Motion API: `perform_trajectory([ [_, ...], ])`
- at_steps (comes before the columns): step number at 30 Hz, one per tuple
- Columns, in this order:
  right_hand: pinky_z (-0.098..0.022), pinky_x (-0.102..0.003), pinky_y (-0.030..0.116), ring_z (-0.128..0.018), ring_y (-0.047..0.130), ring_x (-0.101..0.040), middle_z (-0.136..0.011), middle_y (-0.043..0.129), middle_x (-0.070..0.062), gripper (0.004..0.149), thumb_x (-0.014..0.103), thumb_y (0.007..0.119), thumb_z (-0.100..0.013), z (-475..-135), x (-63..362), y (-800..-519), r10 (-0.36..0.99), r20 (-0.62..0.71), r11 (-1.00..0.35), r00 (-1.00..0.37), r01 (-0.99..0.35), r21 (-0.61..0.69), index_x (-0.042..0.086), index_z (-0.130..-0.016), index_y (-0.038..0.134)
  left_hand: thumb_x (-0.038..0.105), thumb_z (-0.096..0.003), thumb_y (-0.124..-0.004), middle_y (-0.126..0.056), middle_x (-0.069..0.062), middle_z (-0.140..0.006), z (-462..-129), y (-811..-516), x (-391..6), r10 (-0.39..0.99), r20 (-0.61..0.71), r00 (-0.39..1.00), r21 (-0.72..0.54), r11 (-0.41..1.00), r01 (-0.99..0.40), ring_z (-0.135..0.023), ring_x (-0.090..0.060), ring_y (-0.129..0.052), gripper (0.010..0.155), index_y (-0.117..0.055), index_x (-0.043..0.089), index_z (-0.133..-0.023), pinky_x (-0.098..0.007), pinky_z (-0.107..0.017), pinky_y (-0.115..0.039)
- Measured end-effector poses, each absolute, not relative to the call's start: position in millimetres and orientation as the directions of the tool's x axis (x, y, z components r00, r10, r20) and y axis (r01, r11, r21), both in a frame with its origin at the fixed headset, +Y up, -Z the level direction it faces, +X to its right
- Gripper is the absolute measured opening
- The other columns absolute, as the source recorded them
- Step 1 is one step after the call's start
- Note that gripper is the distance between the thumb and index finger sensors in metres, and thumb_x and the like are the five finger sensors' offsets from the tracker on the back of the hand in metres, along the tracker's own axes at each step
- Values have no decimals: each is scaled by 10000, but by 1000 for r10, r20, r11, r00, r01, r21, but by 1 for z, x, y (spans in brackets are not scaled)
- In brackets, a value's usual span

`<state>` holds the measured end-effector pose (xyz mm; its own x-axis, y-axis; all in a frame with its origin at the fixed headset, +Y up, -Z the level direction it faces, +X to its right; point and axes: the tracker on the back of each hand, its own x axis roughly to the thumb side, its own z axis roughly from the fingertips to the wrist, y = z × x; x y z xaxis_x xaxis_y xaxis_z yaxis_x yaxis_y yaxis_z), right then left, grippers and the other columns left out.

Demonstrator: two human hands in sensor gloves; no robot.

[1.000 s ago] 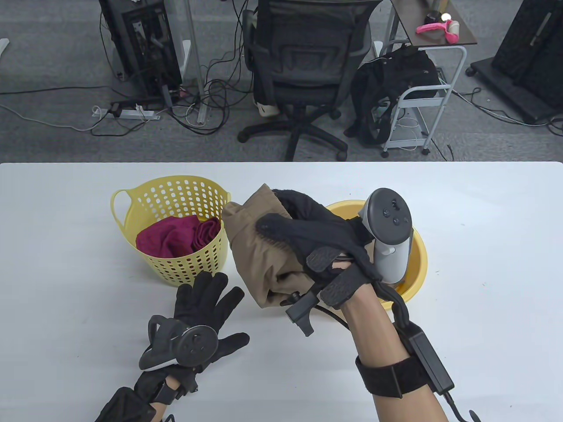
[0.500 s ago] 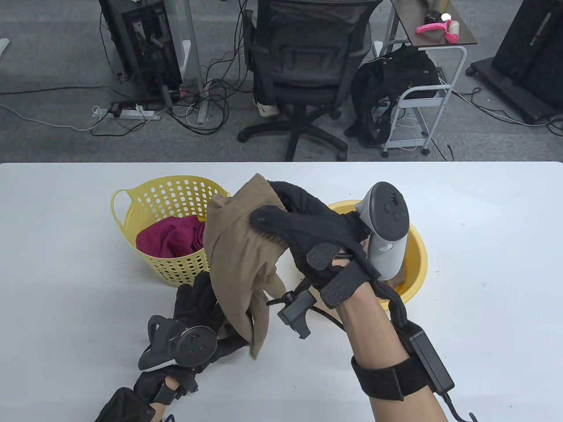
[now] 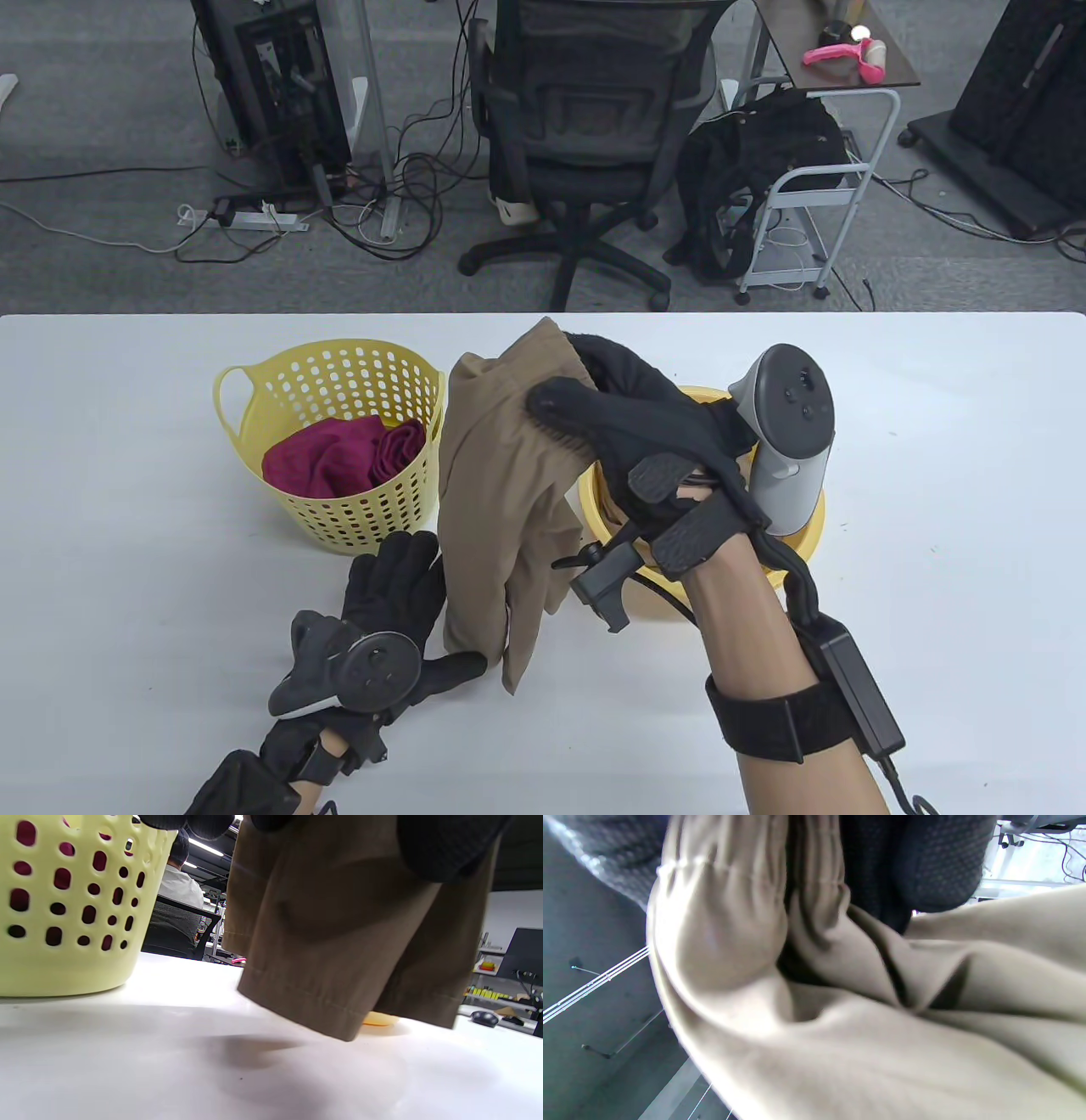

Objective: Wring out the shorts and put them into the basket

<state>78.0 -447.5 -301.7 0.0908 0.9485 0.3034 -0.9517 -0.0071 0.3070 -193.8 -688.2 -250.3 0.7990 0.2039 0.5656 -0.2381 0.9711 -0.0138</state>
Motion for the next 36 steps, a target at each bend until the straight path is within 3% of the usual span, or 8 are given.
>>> perform_trajectory([
  [6,-533,-470,838,-674,968,-360,-836,858,-163,708,581,843,-549,-302,82,-447,949,302,-3,95,-950,311,52,-977,649,702,-399,-799,-159,-478,-1148,-253,-693,-190,276,548,789,-67,955,-288,-1043,-747,-280,1289,-38,-78,-1087,-802,-654,-347],
  [10,-537,-470,836,-679,966,-358,-842,853,-162,707,581,840,-551,-302,82,-447,947,305,-5,96,-950,313,54,-980,644,719,-374,-823,-45,-516,-1098,-257,-697,-183,414,539,733,-147,904,-402,-1007,-784,-188,1393,77,-121,-1026,-817,-640,-317],
  [16,-534,-471,838,-676,968,-362,-836,858,-165,708,577,842,-549,-299,75,-449,949,291,16,121,-940,340,48,-977,647,715,-362,-887,-12,-532,-1073,-263,-704,-173,499,500,708,-172,858,-483,-995,-800,-179,1479,156,-142,-968,-824,-633,-332],
  [22,-529,-474,839,-671,970,-363,-834,858,-167,708,575,844,-548,-295,62,-450,951,263,48,165,-916,399,43,-973,651,667,-374,-932,-41,-483,-1110,-273,-713,-175,616,428,661,-206,779,-592,-1025,-766,-206,1475,163,-121,-971,-810,-650,-346],
  [26,-527,-473,841,-669,972,-362,-831,862,-166,708,576,843,-548,-293,53,-450,950,259,52,177,-903,426,42,-972,652,608,-382,-968,-148,-410,-1162,-276,-715,-180,674,397,622,-208,727,-655,-1070,-707,-285,1431,112,-90,-1009,-798,-662,-363],
  [31,-528,-472,841,-668,972,-361,-830,862,-166,709,576,842,-548,-293,46,-451,948,251,67,196,-893,444,41,-972,651,523,-398,-1007,-435,-243,-1182,-278,-712,-184,705,394,589,-185,689,-701,-1103,-546,-560,1320,-22,-37,-1076,-756,-692,-435],
  [36,-529,-470,841,-671,970,-358,-832,859,-166,709,578,839,-551,-295,46,-452,945,246,88,216,-891,446,42,-973,648,462,-430,-1016,-731,-36,-1025,-279,-707,-188,717,410,564,-145,662,-735,-1020,-390,-787,1133,-213,56,-1119,-711,-713,-496],
])
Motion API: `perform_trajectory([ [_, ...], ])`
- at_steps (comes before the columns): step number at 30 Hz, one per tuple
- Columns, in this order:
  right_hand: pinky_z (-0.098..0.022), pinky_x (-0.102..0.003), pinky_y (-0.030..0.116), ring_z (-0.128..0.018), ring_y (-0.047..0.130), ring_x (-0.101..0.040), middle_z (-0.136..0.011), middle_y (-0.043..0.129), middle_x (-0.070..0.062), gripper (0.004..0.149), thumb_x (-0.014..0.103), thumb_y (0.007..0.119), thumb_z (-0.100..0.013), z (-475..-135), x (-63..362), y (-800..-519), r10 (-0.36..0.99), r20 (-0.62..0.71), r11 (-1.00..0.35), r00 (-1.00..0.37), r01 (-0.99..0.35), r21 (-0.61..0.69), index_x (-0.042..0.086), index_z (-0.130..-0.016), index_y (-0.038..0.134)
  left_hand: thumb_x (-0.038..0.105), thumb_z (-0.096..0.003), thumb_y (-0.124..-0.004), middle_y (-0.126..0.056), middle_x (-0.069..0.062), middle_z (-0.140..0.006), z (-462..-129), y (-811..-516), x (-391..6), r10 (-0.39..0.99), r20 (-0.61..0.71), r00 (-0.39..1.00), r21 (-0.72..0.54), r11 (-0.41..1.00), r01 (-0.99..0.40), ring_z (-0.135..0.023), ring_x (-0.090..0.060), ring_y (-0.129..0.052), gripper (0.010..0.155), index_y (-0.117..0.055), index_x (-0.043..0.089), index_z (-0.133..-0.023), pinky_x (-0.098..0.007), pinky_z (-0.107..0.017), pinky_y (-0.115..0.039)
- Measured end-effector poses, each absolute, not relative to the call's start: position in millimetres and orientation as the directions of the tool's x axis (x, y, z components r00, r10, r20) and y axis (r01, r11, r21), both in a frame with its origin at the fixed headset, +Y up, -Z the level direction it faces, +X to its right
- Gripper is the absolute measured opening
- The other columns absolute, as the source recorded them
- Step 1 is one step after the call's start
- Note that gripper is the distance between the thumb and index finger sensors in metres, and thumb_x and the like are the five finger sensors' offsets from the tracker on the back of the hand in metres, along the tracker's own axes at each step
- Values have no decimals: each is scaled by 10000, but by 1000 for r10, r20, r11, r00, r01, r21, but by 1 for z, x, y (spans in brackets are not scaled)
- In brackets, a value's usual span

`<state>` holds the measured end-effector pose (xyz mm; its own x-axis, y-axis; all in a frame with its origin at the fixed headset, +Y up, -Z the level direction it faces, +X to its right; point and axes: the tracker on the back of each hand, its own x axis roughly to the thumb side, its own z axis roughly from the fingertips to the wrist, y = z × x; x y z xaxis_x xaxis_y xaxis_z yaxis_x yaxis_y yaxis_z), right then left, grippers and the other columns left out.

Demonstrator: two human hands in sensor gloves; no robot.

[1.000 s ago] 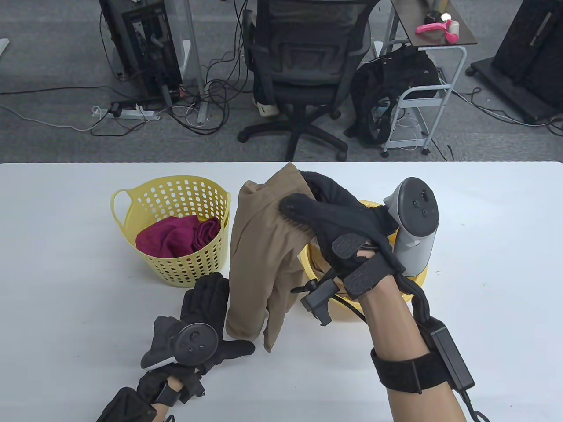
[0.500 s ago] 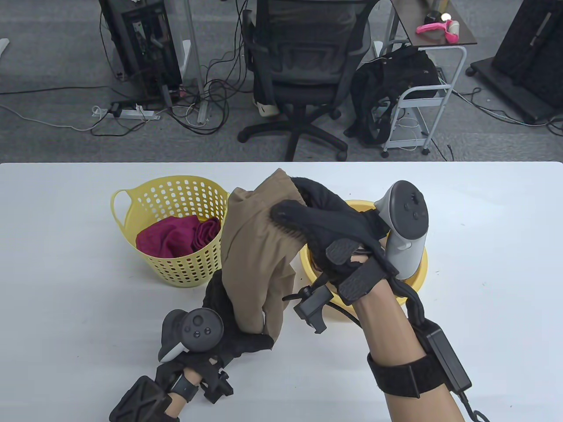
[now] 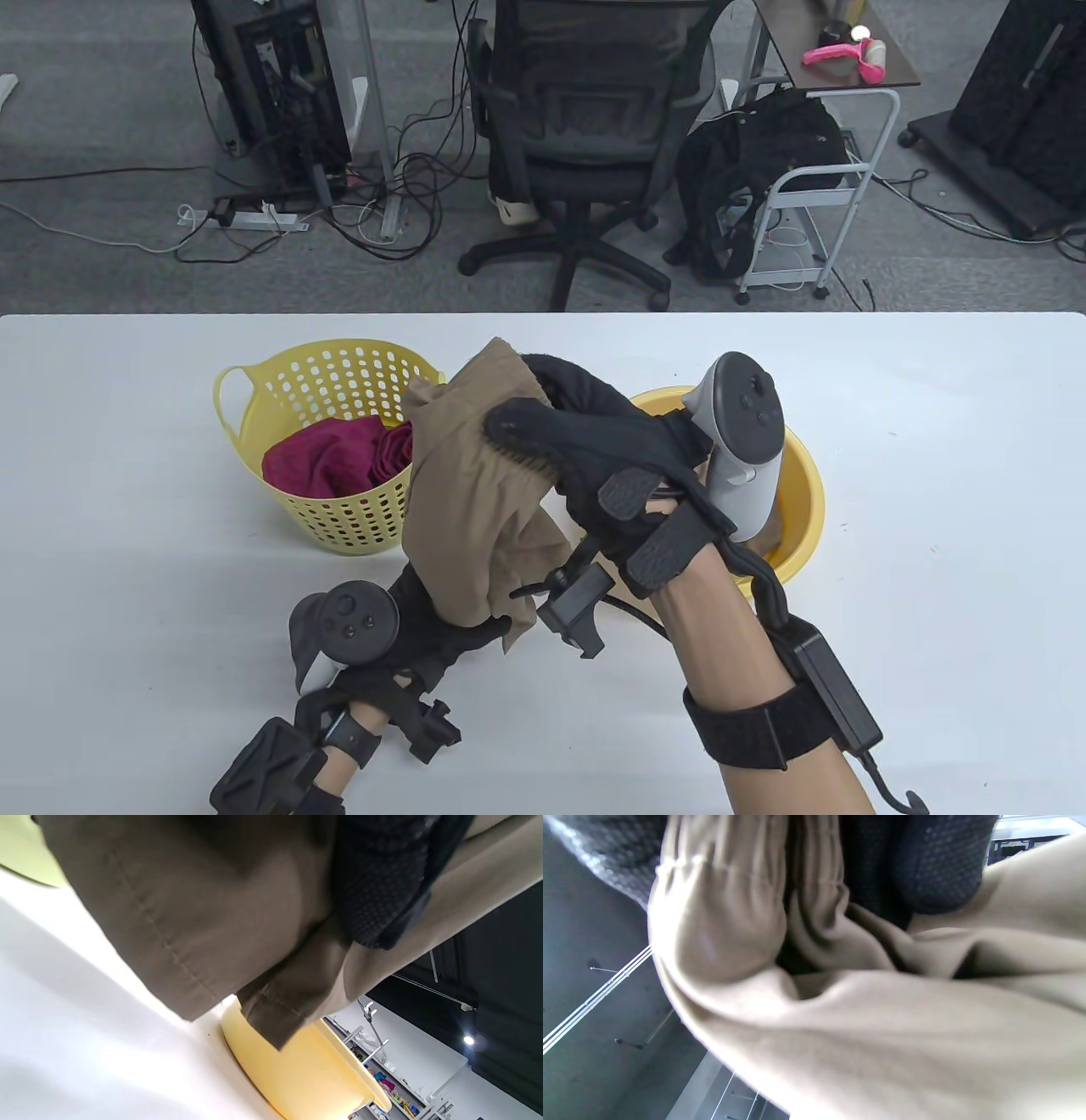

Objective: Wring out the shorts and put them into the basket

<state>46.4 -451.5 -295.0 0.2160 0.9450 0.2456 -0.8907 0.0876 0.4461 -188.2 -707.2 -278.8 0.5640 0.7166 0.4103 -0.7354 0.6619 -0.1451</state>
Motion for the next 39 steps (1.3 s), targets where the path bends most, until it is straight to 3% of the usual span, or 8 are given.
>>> perform_trajectory([
  [4,-532,-471,839,-675,967,-360,-835,857,-164,708,578,838,-552,-296,50,-452,944,246,95,222,-892,442,43,-975,646,393,-464,-1011,-875,38,-848,-279,-705,-190,736,409,539,-137,634,-761,-909,-316,-917,948,-382,96,-1108,-690,-713,-539],
  [8,-533,-470,839,-674,969,-359,-835,857,-165,707,578,836,-554,-296,58,-452,943,256,89,214,-900,426,44,-976,644,362,-523,-957,-917,31,-789,-279,-703,-191,722,427,544,-140,647,-749,-841,-299,-954,725,-536,156,-1076,-697,-706,-553],
  [11,-534,-470,838,-675,967,-360,-836,856,-164,707,578,837,-554,-297,64,-453,943,258,89,211,-906,415,44,-976,644,339,-558,-906,-925,-4,-761,-280,-702,-192,720,430,544,-143,650,-747,-808,-320,-954,415,-767,248,-938,-715,-698,-546],
  [12,-534,-473,837,-676,966,-361,-837,855,-164,708,576,839,-553,-297,66,-453,944,256,89,208,-908,409,43,-976,644,339,-560,-900,-932,-12,-740,-281,-702,-192,720,428,546,-145,651,-745,-792,-324,-957,380,-791,250,-913,-721,-693,-546],
  [17,-535,-471,837,-677,966,-359,-838,854,-164,709,579,835,-555,-300,82,-457,946,262,86,193,-925,371,44,-978,641,371,-573,-829,-924,-3,-696,-279,-697,-195,611,458,645,-87,753,-652,-784,-334,-949,376,-769,209,-906,-731,-680,-549],
  [24,-539,-472,834,-683,961,-362,-843,849,-165,710,578,837,-556,-305,108,-469,960,245,58,133,-955,291,45,-980,637,371,-542,-851,-961,-10,-656,-280,-690,-204,543,423,726,-75,819,-569,-726,-341,-991,380,-807,189,-873,-716,-632,-616],
  [30,-545,-478,826,-692,953,-369,-850,842,-169,711,570,845,-551,-308,131,-476,967,251,-16,36,-979,203,48,-984,631,354,-525,-880,-975,-29,-644,-283,-683,-214,496,397,772,-81,857,-509,-704,-361,-1002,390,-824,169,-863,-717,-611,-632],
  [39,-553,-505,805,-705,935,-398,-861,830,-186,709,538,869,-532,-308,161,-491,957,227,-199,-183,-979,50,46,-985,631,343,-515,-898,-981,-38,-653,-287,-659,-224,322,404,856,-134,947,-293,-699,-373,-1006,398,-830,163,-864,-700,-602,-651],
])
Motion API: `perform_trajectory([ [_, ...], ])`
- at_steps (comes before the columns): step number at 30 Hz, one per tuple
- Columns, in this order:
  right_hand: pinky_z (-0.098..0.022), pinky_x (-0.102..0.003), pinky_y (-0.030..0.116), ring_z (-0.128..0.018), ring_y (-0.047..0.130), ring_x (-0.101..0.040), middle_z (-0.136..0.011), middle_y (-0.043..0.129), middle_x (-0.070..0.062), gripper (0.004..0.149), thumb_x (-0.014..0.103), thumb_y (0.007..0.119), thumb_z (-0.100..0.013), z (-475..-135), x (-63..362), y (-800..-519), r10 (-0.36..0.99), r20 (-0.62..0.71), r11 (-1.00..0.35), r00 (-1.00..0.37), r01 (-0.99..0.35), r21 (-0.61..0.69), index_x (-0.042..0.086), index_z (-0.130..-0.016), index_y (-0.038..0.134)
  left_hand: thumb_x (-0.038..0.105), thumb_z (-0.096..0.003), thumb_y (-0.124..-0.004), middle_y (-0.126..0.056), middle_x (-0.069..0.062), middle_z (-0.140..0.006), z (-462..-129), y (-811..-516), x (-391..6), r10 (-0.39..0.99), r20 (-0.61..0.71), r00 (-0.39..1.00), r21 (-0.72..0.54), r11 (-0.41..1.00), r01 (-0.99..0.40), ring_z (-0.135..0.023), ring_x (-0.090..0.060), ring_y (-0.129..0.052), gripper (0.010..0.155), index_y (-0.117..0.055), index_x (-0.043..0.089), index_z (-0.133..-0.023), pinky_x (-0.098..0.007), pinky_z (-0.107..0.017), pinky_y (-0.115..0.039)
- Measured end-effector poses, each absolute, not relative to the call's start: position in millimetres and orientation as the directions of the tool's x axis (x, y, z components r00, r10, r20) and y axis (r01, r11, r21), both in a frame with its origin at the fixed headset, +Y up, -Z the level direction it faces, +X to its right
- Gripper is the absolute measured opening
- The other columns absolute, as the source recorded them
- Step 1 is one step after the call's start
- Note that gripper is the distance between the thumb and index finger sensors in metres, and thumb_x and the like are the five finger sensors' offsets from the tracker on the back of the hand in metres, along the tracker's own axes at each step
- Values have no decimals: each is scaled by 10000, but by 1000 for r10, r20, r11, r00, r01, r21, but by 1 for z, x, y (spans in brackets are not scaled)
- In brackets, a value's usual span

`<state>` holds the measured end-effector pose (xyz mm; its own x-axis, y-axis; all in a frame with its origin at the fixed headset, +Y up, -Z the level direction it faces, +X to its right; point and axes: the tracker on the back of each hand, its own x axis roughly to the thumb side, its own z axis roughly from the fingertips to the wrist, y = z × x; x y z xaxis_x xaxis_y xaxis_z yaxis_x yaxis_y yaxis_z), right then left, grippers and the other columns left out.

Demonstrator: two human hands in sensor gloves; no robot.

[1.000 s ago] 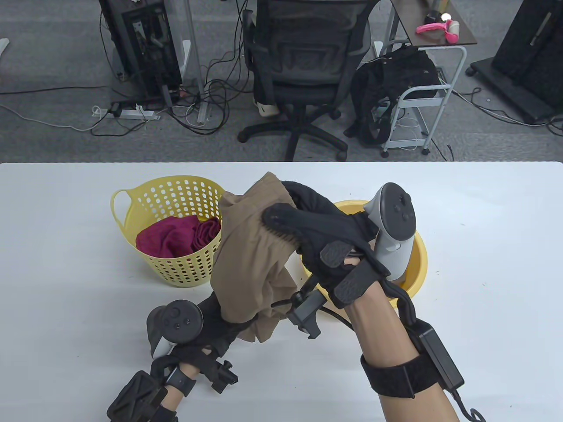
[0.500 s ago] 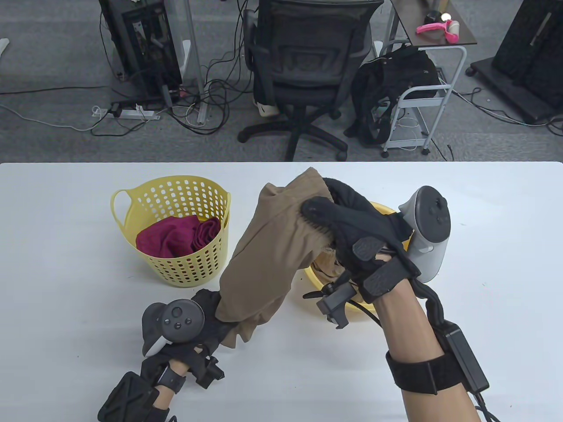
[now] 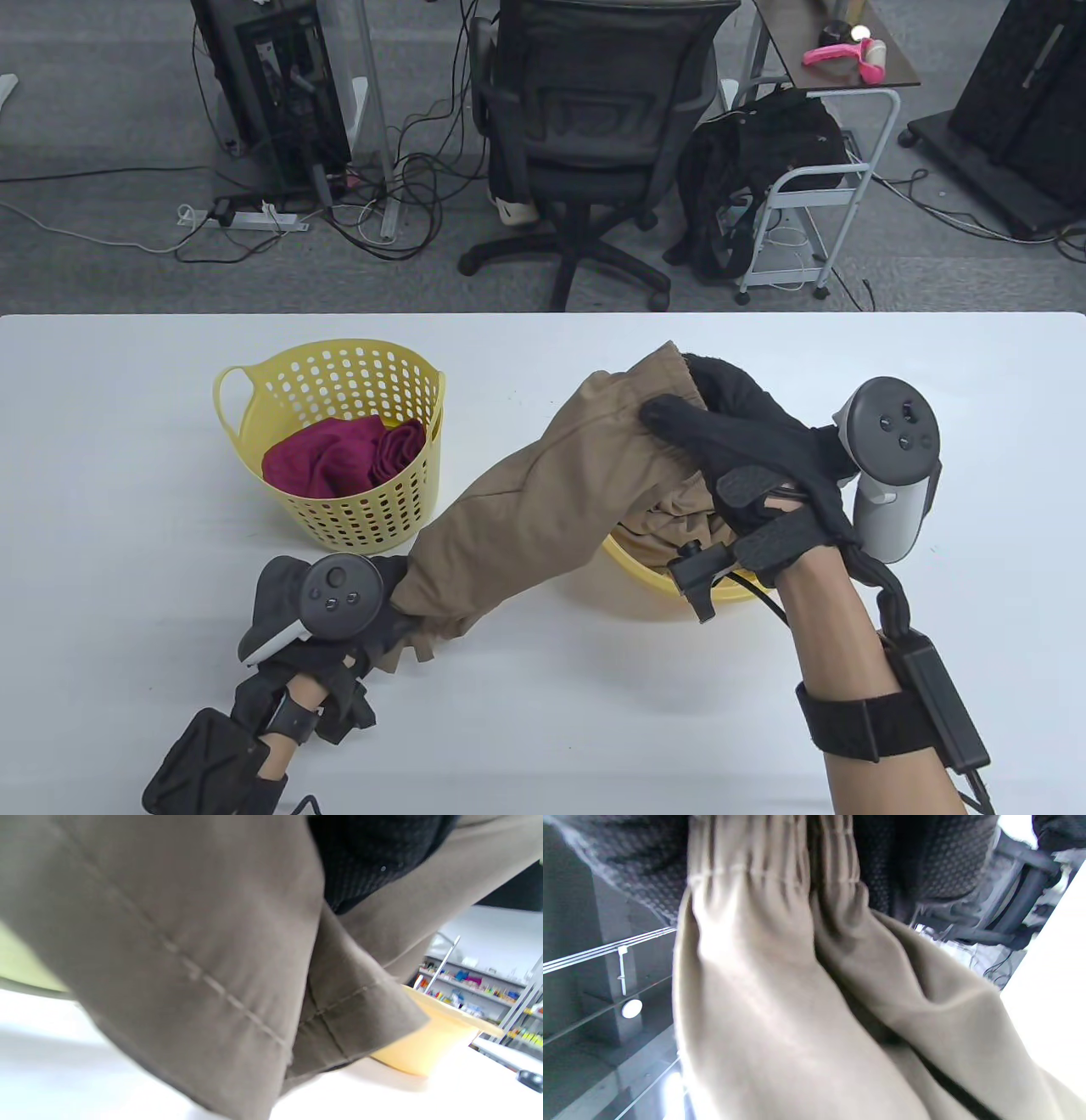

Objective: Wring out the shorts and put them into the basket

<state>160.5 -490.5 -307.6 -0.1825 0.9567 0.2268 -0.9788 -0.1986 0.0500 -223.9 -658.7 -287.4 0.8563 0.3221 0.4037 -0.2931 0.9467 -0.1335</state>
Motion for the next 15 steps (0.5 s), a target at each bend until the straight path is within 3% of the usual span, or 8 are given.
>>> perform_trajectory([
  [8,-553,-518,797,-706,926,-417,-865,825,-199,708,513,889,-519,-308,177,-511,935,200,-294,-292,-956,-17,45,-985,635,343,-510,-911,-988,-33,-662,-285,-623,-226,250,438,863,-172,966,-193,-714,-375,-1006,386,-844,187,-856,-686,-602,-664],
  [15,-552,-526,795,-710,923,-426,-869,823,-203,706,502,895,-507,-303,172,-514,808,255,-520,-530,-847,-111,52,-985,638,350,-508,-915,-979,-26,-683,-275,-582,-217,246,482,841,-150,969,-198,-720,-370,-1006,403,-822,199,-870,-678,-604,-669],
])
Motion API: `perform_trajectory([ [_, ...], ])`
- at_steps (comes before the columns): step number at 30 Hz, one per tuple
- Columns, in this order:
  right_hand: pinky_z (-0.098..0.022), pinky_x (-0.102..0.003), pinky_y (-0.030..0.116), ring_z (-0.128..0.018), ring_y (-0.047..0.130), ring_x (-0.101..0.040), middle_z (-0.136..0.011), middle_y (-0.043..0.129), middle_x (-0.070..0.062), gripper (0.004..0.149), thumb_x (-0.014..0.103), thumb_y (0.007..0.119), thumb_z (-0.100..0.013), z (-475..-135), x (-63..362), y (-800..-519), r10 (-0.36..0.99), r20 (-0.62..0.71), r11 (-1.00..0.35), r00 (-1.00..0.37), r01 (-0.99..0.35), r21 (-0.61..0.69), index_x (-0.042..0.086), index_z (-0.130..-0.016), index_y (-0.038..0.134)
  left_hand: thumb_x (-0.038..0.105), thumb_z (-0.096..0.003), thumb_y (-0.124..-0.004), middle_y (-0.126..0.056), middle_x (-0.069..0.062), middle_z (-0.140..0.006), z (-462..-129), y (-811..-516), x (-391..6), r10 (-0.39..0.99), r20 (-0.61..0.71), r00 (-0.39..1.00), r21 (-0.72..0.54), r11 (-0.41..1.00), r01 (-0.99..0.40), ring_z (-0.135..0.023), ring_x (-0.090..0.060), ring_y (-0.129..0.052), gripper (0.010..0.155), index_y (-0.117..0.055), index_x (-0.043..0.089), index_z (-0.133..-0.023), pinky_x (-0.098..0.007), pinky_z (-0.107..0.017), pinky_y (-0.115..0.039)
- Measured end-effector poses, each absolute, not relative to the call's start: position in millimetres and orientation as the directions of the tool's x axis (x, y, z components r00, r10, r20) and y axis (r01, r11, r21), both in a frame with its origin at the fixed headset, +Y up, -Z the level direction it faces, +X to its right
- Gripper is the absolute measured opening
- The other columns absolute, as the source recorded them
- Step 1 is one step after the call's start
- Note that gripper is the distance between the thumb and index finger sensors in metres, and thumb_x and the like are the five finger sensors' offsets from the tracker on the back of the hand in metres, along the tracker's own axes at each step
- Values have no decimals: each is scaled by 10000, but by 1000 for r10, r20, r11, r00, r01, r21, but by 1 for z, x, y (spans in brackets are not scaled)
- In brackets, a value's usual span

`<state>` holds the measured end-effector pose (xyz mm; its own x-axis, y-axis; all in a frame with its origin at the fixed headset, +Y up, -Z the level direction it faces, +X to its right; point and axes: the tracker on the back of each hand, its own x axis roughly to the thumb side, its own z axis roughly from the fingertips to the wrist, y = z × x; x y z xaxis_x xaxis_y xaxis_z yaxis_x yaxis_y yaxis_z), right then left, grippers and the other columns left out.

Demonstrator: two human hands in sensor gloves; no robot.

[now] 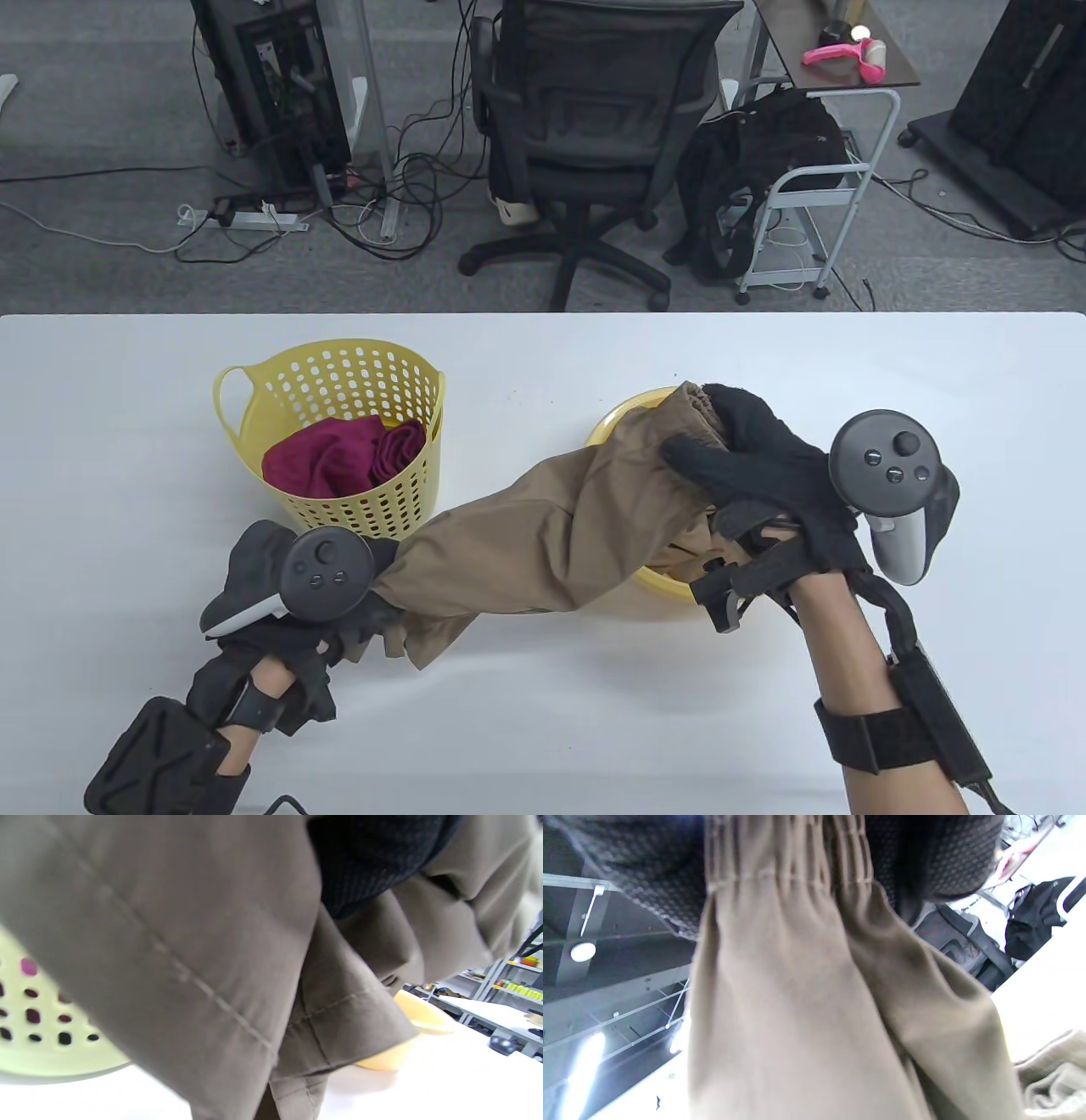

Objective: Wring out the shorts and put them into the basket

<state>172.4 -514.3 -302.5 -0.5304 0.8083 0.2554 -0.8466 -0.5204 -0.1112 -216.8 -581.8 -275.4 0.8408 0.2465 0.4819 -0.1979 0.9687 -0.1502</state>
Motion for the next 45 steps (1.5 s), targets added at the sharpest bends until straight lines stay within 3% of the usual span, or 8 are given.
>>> perform_trajectory([
  [10,-549,-529,797,-709,924,-433,-879,820,-206,704,488,913,-490,-299,140,-528,706,297,-636,-643,-760,-133,63,-985,648,323,-516,-905,-935,-60,-759,-269,-549,-196,471,482,739,-135,873,-468,-745,-397,-980,614,-615,111,-1014,-680,-588,-675],
  [21,-465,-483,883,-611,1016,-390,-822,886,-217,699,495,942,-455,-300,101,-539,677,304,-666,-670,-734,-133,46,-946,726,301,-543,-858,-879,-112,-822,-280,-564,-179,679,363,638,-103,710,-697,-783,-451,-920,624,-555,76,-1039,-701,-578,-643],
  [28,-440,-480,902,-584,1034,-401,-799,896,-249,681,476,914,-483,-302,85,-544,709,290,-645,-643,-757,-101,-4,-931,735,321,-553,-841,-832,-142,-871,-283,-574,-167,738,345,579,-123,648,-752,-820,-478,-874,634,-532,76,-1049,-706,-578,-632],
  [34,-423,-479,917,-569,1042,-417,-785,898,-273,663,455,896,-502,-304,73,-550,744,273,-617,-609,-784,-70,-35,-920,737,337,-574,-796,-589,-300,-1078,-284,-583,-157,769,350,535,-145,608,-780,-938,-605,-700,664,-452,69,-1075,-722,-593,-601],
  [40,-400,-464,941,-547,1057,-419,-761,909,-287,654,442,891,-506,-305,67,-553,761,252,-600,-597,-796,-74,-55,-905,744,351,-585,-770,-458,-364,-1145,-285,-590,-154,820,380,428,-230,532,-815,-994,-674,-587,722,-362,52,-1100,-728,-614,-573],
  [45,-394,-456,948,-540,1061,-418,-758,908,-293,650,438,890,-506,-305,64,-556,784,236,-577,-574,-814,-61,-59,-900,746,447,-568,-804,-254,-418,-1165,-282,-594,-147,828,446,340,-350,511,-785,-1009,-754,-416,960,-148,14,-1118,-754,-636,-499],
])
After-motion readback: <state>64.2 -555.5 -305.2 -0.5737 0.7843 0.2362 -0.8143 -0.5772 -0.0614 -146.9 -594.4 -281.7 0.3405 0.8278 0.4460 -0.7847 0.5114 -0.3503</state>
